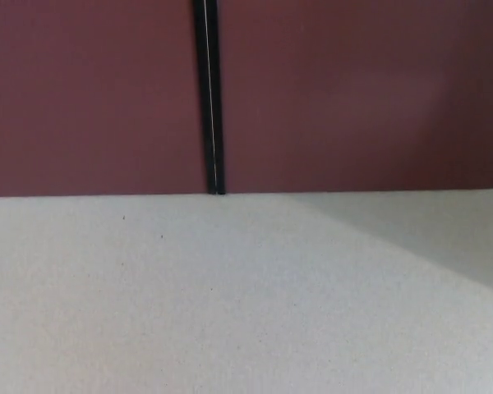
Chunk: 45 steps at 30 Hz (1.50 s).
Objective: The robot walks towards the door handle and put its right hand on it and twist the handle
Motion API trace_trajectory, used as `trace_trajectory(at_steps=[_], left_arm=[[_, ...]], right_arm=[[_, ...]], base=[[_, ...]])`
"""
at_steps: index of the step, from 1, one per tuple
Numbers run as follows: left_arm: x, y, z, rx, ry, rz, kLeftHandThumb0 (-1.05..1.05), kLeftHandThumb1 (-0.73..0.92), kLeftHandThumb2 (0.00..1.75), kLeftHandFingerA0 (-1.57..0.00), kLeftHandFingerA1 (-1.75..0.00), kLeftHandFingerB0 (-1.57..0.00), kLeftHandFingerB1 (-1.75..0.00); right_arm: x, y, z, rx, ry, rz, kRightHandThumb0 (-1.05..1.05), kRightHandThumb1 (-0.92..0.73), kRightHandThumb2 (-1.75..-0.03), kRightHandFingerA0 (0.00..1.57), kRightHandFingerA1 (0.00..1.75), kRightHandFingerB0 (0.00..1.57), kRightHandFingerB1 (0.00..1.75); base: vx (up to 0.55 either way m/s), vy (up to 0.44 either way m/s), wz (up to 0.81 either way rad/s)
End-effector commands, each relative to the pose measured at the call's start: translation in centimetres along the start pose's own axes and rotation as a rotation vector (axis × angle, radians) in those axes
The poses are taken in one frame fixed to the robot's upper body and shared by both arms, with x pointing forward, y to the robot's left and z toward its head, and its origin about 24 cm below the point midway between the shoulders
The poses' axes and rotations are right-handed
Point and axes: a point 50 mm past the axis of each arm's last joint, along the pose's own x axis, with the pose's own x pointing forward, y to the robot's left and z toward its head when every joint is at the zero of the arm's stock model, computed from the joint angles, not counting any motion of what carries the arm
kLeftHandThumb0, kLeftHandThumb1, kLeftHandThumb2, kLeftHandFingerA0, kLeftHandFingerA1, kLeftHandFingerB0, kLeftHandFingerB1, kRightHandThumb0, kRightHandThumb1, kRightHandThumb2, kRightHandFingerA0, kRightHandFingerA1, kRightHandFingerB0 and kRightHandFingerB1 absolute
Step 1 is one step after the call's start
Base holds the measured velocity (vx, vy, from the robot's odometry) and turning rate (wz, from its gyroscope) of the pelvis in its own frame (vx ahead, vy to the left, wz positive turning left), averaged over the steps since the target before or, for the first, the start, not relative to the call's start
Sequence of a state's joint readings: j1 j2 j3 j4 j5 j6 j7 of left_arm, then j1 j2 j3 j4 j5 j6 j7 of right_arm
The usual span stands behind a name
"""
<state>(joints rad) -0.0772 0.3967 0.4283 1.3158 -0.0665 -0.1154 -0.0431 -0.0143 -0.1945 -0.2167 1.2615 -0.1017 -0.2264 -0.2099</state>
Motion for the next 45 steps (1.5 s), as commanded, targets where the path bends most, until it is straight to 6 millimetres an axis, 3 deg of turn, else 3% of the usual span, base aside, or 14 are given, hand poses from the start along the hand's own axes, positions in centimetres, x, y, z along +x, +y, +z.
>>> trace_trajectory(at_steps=[1,13,18,45], left_arm=[[0.0,0.2,0.0,-0.018,-0.009,0.007,-0.18,0.55,0.56,-0.56,-0.45,-0.44,-0.38],[-0.3,0.6,-0.8,0.0,-0.008,-0.009,-0.17,0.55,0.57,-0.57,-0.46,-0.45,-0.38],[-0.7,1.0,-2.2,0.021,0.017,-0.005,-0.17,0.55,0.56,-0.56,-0.45,-0.45,-0.38],[-1.1,1.8,-3.4,0.016,0.039,0.002,-0.18,0.56,0.57,-0.59,-0.46,-0.46,-0.38]], right_arm=[[-0.2,-0.1,-0.4,0.026,-0.008,-0.044,0.07,-0.61,-0.58,0.7,0.58,0.49,0.46],[-0.8,-0.6,-1.8,-0.029,-0.025,-0.035,0.05,-0.59,-0.56,0.7,0.57,0.51,0.46],[-1.3,-1.0,-3.0,-0.047,-0.006,-0.032,0.01,-0.59,-0.57,0.67,0.56,0.5,0.46],[-1.6,-0.8,-3.7,-0.082,0.005,-0.023,0.02,-0.59,-0.57,0.68,0.56,0.5,0.46]], base=[[0.0,0.0,0.0],[0.0,0.0,0.0],[0.0,0.0,0.0],[0.02,0.015,0.0]])
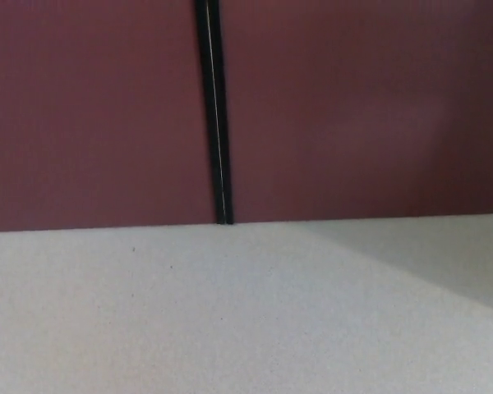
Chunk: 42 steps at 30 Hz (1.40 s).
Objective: The robot walks towards the door handle and put its right hand on it and twist the handle
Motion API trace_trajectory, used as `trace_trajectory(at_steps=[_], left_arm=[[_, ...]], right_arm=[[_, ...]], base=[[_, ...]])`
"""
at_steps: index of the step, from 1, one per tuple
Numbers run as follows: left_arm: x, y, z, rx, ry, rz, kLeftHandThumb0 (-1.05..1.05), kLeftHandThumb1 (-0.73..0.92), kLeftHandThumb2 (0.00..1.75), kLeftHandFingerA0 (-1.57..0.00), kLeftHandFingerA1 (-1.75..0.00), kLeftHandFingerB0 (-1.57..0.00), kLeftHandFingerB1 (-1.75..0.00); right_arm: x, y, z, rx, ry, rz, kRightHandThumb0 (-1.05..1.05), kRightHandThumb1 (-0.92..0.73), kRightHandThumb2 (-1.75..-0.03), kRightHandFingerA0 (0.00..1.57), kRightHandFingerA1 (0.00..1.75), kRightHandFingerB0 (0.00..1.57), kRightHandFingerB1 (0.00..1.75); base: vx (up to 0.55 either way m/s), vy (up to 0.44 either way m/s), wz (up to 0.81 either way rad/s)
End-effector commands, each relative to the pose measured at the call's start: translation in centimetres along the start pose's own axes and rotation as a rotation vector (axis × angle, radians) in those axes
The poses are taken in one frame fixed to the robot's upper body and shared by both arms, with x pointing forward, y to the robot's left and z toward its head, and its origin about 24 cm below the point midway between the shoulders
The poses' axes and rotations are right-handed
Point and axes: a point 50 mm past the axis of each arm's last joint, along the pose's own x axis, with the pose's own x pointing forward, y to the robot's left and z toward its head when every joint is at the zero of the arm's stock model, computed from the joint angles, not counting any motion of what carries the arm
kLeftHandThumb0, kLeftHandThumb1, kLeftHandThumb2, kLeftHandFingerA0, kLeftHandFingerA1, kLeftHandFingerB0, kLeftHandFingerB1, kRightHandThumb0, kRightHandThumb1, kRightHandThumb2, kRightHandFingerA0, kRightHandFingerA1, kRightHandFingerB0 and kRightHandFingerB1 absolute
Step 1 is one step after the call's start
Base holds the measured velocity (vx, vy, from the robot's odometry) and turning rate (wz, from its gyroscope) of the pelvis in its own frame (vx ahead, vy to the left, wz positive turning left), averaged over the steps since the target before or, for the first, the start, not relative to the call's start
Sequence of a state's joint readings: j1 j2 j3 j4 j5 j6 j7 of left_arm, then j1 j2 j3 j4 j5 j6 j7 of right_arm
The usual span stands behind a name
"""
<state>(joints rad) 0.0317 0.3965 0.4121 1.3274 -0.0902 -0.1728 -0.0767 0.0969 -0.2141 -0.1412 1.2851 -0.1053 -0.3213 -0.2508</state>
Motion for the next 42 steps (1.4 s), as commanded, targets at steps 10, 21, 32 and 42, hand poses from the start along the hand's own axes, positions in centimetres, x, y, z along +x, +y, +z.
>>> trace_trajectory(at_steps=[10,21,32,42], left_arm=[[0.2,-0.3,0.9,-0.007,-0.022,-0.019,-0.17,0.56,0.57,-0.59,-0.46,-0.47,-0.39],[0.4,-0.8,1.5,-0.002,-0.031,-0.022,-0.18,0.56,0.57,-0.63,-0.5,-0.49,-0.4],[0.3,-0.7,1.4,0.033,-0.035,-0.024,-0.18,0.56,0.57,-0.66,-0.53,-0.53,-0.41],[0.3,-0.4,1.0,0.044,-0.018,-0.017,-0.18,0.55,0.57,-0.71,-0.55,-0.55,-0.42]], right_arm=[[0.3,0.4,0.8,-0.001,-0.011,0.004,0.0,-0.59,-0.57,0.67,0.55,0.5,0.46],[0.5,0.5,1.7,0.002,-0.051,0.002,0.02,-0.6,-0.56,0.72,0.58,0.5,0.46],[0.6,0.7,1.9,-0.003,-0.045,0.005,0.03,-0.59,-0.56,0.71,0.57,0.52,0.46],[0.3,1.0,1.7,-0.007,-0.051,0.013,0.03,-0.59,-0.56,0.73,0.59,0.51,0.46]], base=[[0.15,-0.035,0.07],[0.22,-0.05,0.08],[0.21,-0.077,-0.04],[0.15,0.095,0.03]])
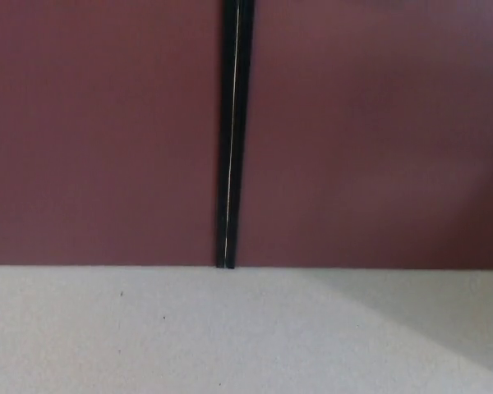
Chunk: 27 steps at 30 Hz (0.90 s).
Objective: The robot walks towards the door handle and put its right hand on it and twist the handle
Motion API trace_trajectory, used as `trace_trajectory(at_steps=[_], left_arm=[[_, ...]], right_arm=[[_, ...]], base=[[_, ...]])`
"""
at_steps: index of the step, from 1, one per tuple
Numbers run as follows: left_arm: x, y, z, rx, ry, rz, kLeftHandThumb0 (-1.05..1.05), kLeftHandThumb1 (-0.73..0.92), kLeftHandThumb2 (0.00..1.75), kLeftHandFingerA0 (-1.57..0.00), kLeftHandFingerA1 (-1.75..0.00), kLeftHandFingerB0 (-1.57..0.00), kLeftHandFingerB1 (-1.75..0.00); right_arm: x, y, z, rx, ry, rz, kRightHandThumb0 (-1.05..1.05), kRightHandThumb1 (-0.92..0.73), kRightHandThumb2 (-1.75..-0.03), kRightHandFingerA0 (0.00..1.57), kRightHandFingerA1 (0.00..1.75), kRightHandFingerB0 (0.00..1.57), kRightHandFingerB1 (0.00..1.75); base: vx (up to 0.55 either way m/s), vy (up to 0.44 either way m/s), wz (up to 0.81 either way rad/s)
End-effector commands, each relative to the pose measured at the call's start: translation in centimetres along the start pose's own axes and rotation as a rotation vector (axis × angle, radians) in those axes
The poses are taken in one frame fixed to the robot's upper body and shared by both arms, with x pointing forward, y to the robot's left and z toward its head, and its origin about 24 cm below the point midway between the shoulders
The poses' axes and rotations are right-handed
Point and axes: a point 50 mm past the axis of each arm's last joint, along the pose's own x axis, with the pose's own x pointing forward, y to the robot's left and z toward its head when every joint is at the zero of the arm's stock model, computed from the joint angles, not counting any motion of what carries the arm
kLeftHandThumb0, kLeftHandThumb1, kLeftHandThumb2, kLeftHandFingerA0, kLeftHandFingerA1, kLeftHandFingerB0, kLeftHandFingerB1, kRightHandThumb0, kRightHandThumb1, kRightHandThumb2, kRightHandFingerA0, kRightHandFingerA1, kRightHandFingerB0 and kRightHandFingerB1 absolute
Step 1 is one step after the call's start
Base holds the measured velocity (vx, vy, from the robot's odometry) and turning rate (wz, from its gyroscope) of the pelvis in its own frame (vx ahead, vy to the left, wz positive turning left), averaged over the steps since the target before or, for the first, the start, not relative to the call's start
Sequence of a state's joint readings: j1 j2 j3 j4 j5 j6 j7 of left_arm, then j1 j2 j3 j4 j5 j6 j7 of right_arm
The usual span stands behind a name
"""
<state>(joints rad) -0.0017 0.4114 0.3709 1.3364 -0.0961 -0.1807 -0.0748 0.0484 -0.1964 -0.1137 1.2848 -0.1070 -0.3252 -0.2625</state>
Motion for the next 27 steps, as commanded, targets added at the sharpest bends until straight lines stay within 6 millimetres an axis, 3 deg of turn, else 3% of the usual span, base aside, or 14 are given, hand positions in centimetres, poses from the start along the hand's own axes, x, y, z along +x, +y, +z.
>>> trace_trajectory(at_steps=[1,10,11,12,17,27], left_arm=[[-0.1,0.2,-0.4,0.04,0.013,-0.003,-0.18,0.55,0.56,-0.72,-0.53,-0.56,-0.42],[-0.4,0.5,-1.3,0.084,0.042,-0.009,-0.18,0.55,0.56,-0.73,-0.55,-0.56,-0.43],[-0.5,0.6,-1.6,0.118,0.051,-0.012,-0.27,0.45,0.69,-0.69,-0.61,-0.5,-0.5],[-0.5,0.6,-1.6,0.139,0.051,-0.021,-0.19,0.54,0.56,-0.73,-0.55,-0.55,-0.42],[-0.6,0.7,-1.8,0.229,0.063,-0.05,-0.21,0.53,0.56,-0.71,-0.52,-0.54,-0.42],[-0.3,0.7,-0.9,0.203,0.045,-0.056,-0.24,0.53,0.56,-0.69,-0.49,-0.51,-0.4]], right_arm=[[-0.1,0.0,-0.2,-0.006,0.001,-0.002,0.03,-0.59,-0.56,0.71,0.57,0.51,0.46],[-0.2,0.1,-0.7,-0.031,0.027,0.006,0.03,-0.59,-0.56,0.7,0.56,0.51,0.46],[-0.4,0.1,-1.0,-0.037,0.028,0.009,0.03,-0.59,-0.56,0.7,0.56,0.51,0.46],[-0.4,0.1,-1.0,-0.036,0.03,0.011,0.03,-0.59,-0.56,0.7,0.56,0.51,0.46],[-0.5,0.2,-1.2,-0.059,0.02,0.008,0.03,-0.58,-0.56,0.7,0.56,0.52,0.46],[-0.2,0.6,-0.4,-0.045,0.017,0.019,0.03,-0.59,-0.57,0.68,0.55,0.51,0.46]], base=[[0.15,-0.078,0.03],[0.14,-0.111,-0.04],[0.13,-0.039,0.02],[0.16,-0.011,-0.03],[0.15,0.056,-0.05],[0.2,0.202,0.03]])
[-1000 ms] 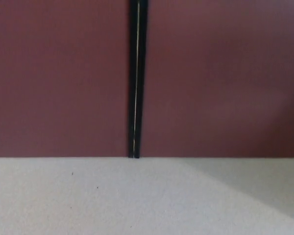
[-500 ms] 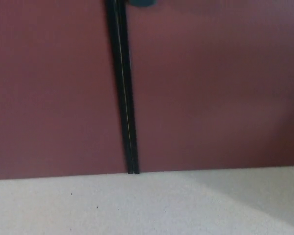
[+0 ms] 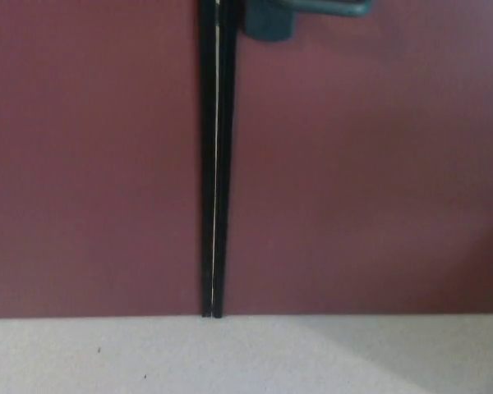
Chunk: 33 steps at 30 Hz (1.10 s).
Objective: The robot walks towards the door handle and put its right hand on it and twist the handle
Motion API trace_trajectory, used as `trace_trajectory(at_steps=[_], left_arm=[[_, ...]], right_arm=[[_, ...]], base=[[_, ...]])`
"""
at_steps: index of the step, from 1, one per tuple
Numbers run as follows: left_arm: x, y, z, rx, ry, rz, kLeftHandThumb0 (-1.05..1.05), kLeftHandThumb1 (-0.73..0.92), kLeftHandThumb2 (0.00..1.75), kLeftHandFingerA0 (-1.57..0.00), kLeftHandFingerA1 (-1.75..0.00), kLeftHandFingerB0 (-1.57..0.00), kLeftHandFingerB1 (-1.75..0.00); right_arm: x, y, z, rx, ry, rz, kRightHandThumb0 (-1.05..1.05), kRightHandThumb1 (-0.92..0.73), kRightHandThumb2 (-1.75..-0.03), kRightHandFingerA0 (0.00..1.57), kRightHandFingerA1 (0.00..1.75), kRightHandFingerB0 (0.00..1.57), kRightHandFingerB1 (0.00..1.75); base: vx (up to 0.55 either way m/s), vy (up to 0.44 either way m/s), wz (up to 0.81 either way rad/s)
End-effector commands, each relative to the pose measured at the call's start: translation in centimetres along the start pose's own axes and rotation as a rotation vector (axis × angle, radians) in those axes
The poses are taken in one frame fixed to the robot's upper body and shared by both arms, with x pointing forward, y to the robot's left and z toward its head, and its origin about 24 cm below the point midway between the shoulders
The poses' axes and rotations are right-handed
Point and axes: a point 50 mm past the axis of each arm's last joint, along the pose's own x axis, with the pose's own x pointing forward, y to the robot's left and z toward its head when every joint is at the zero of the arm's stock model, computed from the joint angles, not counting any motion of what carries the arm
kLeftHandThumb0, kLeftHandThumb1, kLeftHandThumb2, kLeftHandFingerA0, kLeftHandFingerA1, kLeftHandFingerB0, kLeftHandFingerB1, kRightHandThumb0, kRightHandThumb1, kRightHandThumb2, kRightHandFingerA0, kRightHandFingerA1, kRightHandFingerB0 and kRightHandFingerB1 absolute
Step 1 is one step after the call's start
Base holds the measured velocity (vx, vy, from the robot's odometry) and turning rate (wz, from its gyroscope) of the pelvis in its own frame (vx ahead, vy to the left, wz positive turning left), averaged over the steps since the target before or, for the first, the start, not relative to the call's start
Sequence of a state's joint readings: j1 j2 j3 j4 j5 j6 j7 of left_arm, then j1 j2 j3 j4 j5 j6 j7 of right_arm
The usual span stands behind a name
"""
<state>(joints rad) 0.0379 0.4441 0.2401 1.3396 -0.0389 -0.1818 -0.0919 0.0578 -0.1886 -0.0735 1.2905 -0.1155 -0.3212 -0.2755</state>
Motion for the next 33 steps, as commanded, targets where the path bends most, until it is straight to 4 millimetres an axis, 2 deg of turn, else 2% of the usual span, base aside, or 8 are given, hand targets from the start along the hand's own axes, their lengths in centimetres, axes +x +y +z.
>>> trace_trajectory(at_steps=[1,11,16,26,33], left_arm=[[0.1,0.0,0.3,0.006,-0.003,-0.014,-0.24,0.53,0.56,-0.69,-0.49,-0.51,-0.4],[-0.1,0.1,-0.3,0.006,0.002,-0.014,-0.24,0.53,0.56,-0.69,-0.51,-0.5,-0.4],[0.0,-0.1,0.3,0.011,-0.01,-0.011,-0.25,0.53,0.56,-0.71,-0.51,-0.5,-0.4],[0.1,-0.1,0.5,-0.001,-0.021,-0.02,-0.25,0.53,0.56,-0.68,-0.49,-0.5,-0.4],[0.2,-0.2,1.2,0.005,-0.04,-0.019,-0.26,0.55,0.56,-0.74,-0.52,-0.53,-0.4]], right_arm=[[0.1,0.0,0.1,-0.008,0.01,-0.001,0.03,-0.59,-0.57,0.68,0.55,0.51,0.46],[-0.1,0.1,-0.5,-0.03,0.026,-0.005,0.05,-0.59,-0.57,0.69,0.56,0.51,0.46],[0.1,0.1,0.1,-0.022,0.001,-0.01,0.05,-0.59,-0.56,0.73,0.57,0.53,0.47],[0.3,0.2,0.7,0.022,-0.001,-0.002,0.05,-0.59,-0.57,0.68,0.55,0.52,0.46],[0.4,0.5,1.1,0.021,-0.006,-0.009,0.05,-0.62,-0.58,0.69,0.56,0.51,0.47]], base=[[0.15,0.05,0.06],[0.21,-0.062,0.01],[0.22,-0.132,-0.06],[0.15,0.106,-0.01],[0.13,0.067,0.04]])
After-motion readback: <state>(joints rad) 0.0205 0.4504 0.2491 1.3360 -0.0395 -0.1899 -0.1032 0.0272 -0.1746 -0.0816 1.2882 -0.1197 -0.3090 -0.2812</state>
